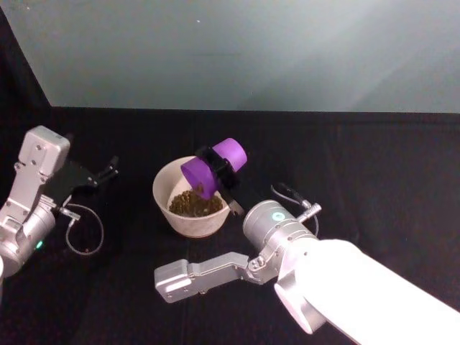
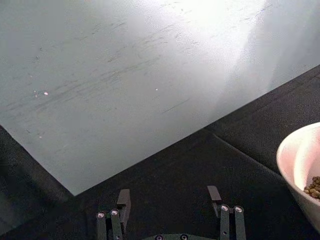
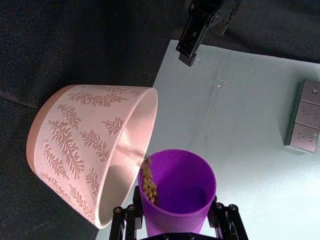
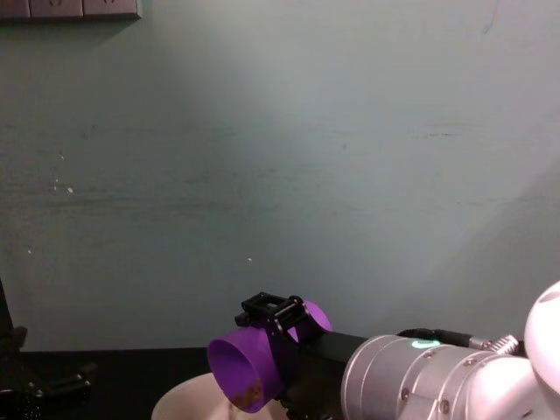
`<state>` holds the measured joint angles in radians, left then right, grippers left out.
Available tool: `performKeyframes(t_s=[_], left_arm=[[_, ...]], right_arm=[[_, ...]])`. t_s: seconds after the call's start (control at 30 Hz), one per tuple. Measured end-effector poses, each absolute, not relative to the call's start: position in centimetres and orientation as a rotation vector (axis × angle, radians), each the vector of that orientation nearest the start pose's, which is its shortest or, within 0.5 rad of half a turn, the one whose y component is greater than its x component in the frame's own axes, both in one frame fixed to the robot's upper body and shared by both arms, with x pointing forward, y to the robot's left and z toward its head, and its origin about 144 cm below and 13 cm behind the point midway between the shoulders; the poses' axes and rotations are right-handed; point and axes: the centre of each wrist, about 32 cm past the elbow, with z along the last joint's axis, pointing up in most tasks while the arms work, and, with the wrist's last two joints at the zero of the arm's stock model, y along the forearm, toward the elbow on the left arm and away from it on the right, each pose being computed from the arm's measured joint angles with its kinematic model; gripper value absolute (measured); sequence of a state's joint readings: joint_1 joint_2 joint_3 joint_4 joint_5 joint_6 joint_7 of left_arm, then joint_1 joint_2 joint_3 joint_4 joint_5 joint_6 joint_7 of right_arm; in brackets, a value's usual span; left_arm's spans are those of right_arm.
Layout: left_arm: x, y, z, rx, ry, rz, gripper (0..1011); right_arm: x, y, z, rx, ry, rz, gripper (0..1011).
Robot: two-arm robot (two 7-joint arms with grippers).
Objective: Pick up the cup and pour the mung beans from the cup into the bowl.
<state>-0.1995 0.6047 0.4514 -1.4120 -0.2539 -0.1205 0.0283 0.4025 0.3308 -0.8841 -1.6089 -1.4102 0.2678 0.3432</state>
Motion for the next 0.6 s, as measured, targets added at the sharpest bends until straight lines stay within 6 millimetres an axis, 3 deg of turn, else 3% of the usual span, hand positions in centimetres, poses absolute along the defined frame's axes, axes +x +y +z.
performKeyframes(t_s=[0.6], left_arm=[[48.86,30.97,113.98,0.304,-0.285,1.248,1000]], right_arm=[[45.72,-7.79,119.60,-1.155,-1.682,-0.548,718]])
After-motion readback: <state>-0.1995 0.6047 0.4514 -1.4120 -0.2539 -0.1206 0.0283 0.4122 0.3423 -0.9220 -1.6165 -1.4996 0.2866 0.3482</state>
